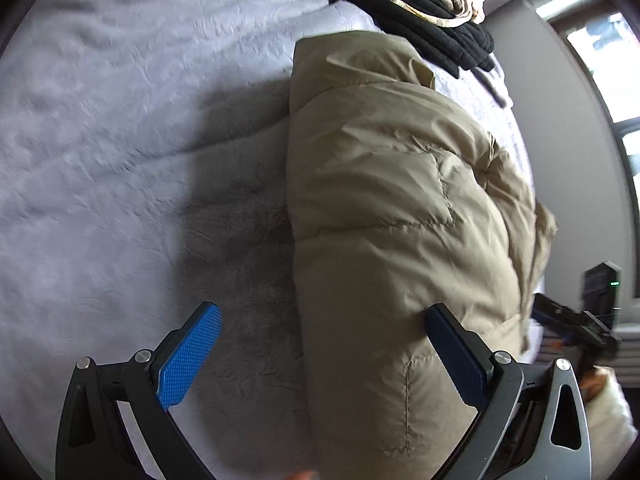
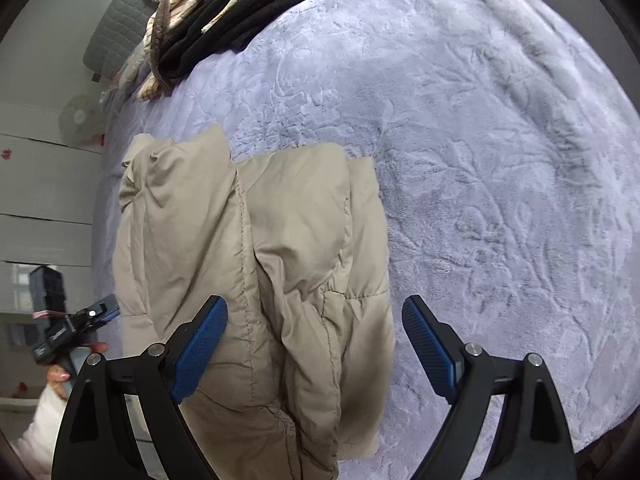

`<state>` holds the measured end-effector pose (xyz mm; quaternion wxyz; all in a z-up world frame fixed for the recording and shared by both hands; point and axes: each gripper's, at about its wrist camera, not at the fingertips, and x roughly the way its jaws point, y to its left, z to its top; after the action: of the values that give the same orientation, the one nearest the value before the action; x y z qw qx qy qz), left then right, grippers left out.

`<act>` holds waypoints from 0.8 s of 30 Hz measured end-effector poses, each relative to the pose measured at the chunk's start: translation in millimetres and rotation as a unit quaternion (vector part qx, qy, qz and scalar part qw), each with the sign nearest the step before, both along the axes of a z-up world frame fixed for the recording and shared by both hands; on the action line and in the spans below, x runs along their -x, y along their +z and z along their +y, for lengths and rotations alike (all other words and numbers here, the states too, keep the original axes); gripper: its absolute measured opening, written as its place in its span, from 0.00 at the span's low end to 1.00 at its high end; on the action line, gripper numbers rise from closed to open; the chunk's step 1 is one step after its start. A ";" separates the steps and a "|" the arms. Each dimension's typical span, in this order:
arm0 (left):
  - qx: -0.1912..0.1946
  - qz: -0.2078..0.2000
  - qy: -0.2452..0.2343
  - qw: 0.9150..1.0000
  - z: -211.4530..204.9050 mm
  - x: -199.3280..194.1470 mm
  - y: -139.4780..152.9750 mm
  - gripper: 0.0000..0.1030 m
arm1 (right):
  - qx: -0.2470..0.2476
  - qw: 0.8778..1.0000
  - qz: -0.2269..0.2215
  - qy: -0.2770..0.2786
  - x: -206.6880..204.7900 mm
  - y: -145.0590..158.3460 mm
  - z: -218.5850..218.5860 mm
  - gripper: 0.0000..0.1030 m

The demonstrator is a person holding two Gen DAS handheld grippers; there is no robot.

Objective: Fold large clothes

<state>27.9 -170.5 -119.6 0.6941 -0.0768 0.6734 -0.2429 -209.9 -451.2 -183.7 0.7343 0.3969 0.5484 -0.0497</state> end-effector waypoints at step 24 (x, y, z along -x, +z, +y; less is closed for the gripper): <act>0.174 0.111 -0.019 0.978 -53.7 -11.1 -71.9 0.95 | -0.219 0.974 -0.012 0.047 -68.4 -95.5 2.4 0.97</act>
<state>39.0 -224.2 -191.6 0.5863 -0.2100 0.6949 -0.3595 -141.5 -448.8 -279.1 0.6373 0.5228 0.5551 0.1110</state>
